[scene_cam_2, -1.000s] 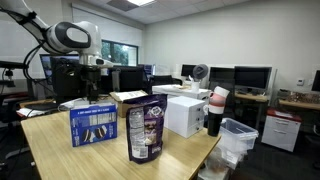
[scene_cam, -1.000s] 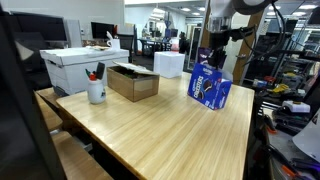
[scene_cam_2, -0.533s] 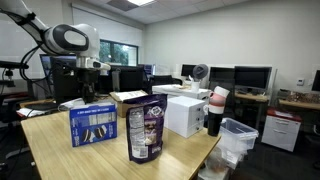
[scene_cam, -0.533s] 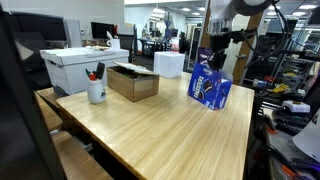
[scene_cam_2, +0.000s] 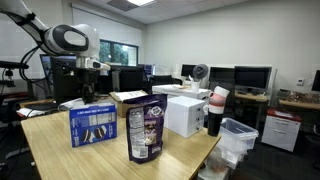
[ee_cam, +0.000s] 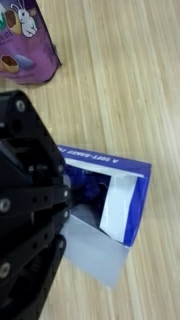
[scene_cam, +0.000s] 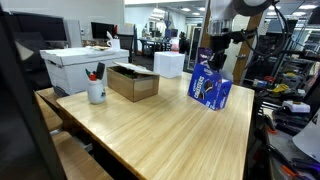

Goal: Remove the blue packet from the blue box and place it on the counter

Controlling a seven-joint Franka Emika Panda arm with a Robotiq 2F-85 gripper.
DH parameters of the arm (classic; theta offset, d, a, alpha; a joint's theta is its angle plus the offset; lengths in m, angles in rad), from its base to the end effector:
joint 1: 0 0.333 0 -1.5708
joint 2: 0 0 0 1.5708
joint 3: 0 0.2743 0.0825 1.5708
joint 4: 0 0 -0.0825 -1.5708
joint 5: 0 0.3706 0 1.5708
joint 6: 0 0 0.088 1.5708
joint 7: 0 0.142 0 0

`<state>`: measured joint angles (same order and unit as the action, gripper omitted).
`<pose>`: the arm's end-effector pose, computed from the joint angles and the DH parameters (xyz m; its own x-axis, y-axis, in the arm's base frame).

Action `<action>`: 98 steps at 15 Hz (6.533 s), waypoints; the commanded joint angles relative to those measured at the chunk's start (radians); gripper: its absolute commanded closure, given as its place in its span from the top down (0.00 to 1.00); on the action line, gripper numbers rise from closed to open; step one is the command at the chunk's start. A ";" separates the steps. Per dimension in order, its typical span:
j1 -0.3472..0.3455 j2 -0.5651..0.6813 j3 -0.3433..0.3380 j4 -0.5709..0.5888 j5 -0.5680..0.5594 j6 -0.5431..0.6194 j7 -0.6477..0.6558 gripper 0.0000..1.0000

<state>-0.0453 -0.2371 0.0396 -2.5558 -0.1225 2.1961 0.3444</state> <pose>0.4138 -0.0111 0.2761 0.9576 -0.2751 -0.0856 -0.2624 -0.9554 0.1356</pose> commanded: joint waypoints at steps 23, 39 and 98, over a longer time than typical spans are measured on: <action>0.136 -0.096 0.105 -0.242 0.227 0.027 0.061 0.32; 0.060 -0.155 -0.005 0.104 0.090 -0.143 -0.199 0.18; 0.130 -0.058 0.032 -0.175 0.157 0.065 -0.291 0.83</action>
<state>0.0823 -0.2952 0.0651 -2.7149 0.0269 2.2342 0.0293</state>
